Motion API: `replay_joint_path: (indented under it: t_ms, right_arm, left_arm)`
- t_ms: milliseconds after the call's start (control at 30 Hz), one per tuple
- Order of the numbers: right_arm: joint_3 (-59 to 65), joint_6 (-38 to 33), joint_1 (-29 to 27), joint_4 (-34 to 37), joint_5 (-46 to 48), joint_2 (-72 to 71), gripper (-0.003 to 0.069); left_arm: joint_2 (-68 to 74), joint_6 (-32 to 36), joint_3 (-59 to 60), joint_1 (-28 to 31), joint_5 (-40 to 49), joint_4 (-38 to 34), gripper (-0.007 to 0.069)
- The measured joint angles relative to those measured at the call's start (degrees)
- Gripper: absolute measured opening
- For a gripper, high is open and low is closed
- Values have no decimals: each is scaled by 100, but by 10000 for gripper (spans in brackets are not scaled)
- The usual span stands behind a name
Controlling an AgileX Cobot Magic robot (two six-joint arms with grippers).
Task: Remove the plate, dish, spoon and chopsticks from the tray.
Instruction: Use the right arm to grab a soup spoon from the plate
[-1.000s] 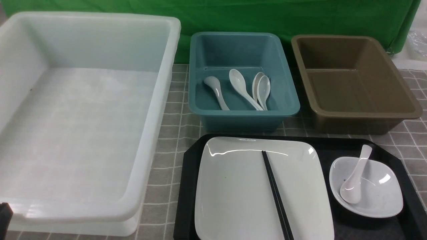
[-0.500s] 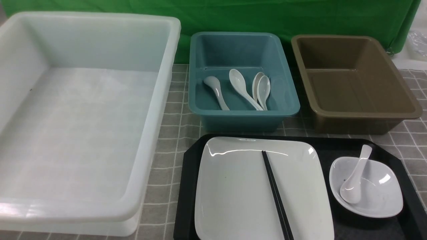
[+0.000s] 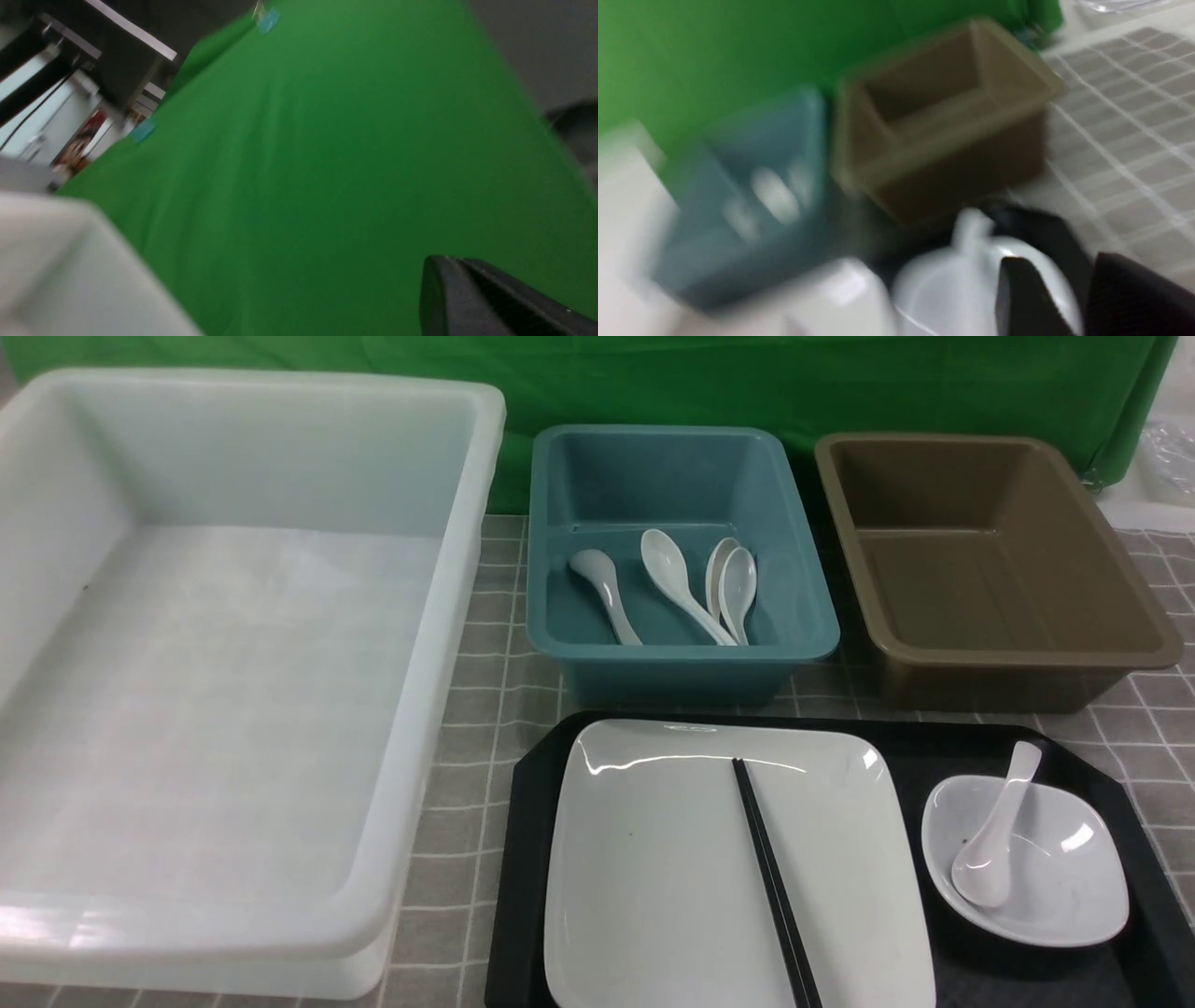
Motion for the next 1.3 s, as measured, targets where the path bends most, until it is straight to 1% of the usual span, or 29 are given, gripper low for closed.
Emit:
replay_joint_path:
  t_ms: [33,67,100,167,233,300,333,367,400,433,467,500,567,633,667,700,733,767,800,867,900,967,1067,1133,1167,1200,1233,1267,1300]
  right_arm:
    - [0,143,0,36,-103,0,248]
    - [0,482,0,101,-375,0,248]
    - [0,677,0,141,-585,0,248]
    - [0,746,0,182,-736,0,248]
    - [0,807,0,211,-817,0,248]
    - [0,909,0,226,-1034,0,245]
    - [0,993,0,226,-1168,0,239]
    - [0,1040,8,226,-1328,0,226]
    - [-78,1051,26,220,-1360,18,199]
    - [-163,1051,53,191,-1320,52,180]
    - [-336,1051,100,98,-1226,127,148]
    - [-496,1031,165,1,-1071,231,111]
    - [-1048,964,340,-320,-616,536,57]
    - [-1623,780,549,-553,-58,908,36]
    - [-2065,500,732,-646,425,1234,30]
    - [-2609,56,981,-706,969,1675,28]
    - [-3482,-603,1445,-781,2153,2493,27]
    - [-3797,-744,1580,-812,2633,2752,27]
    - [-3947,-821,1673,-830,2855,2930,27]
    - [-4613,-1180,2128,-934,3911,3882,27]
    - [-4901,-1424,2350,-1049,4274,4419,27]
    - [-5134,-1586,2494,-1183,4550,5024,27]
    - [-5424,-1712,2424,-1458,4804,5781,22]
    - [-5544,-1863,2160,-1475,4905,6283,18]
    - [-5592,-2013,1950,-1398,4917,6505,17]
    - [-5630,-2159,1747,-1276,4917,6673,18]
    - [-5658,-2351,1462,-1055,4909,6875,18]
    - [-5690,-2641,1034,-619,4902,7126,18]
    - [-5703,-2815,795,-328,4873,7333,18]
  left_arm:
    - [0,-112,0,0,-133,68,21]
    - [0,-227,-43,0,-344,166,21]
    - [25,-354,-230,0,-397,305,21]
    - [132,-434,-662,0,-192,641,21]
    - [320,-560,-1254,0,385,1146,21]
    - [687,-810,-2064,0,1393,1945,21]
    - [858,-845,-2356,0,1786,2269,21]
    - [1091,-869,-2778,0,2367,2510,21]
    - [1407,-819,-3113,0,2862,2655,21]
    - [1628,-746,-3367,0,3170,2715,21]
    - [1863,-587,-3606,0,3670,2723,21]
    - [2043,-365,-3830,0,4079,2686,21]
    - [2659,334,-4225,0,4862,2470,21]
    - [3172,1127,-4619,0,5657,2051,21]
    - [3372,1381,-4683,0,5973,1904,21]
    - [3889,2012,-4890,0,6500,1532,21]
    - [4307,2441,-4995,-18,6781,1125,21]
    - [4472,2704,-5019,-35,6906,949,21]
    - [4578,2765,-5026,-54,6929,775,21]
    - [5128,3482,-5045,-208,7050,184,21]
    - [5397,3835,-5086,-390,7097,-129,21]
    - [5792,4190,-5216,-715,7234,-277,21]
    - [6216,4168,-5543,-1322,7576,-21,21]
    - [6459,3899,-5808,-1858,7780,421,21]
    - [6546,3652,-5951,-2128,7865,709,21]
    - [6627,3330,-6107,-2387,7938,1040,21]
    - [6693,3185,-6199,-2584,7976,1228,21]
    - [6797,2937,-6324,-2857,8028,1432,21]
    - [6891,2831,-6410,-3062,8055,1525,21]
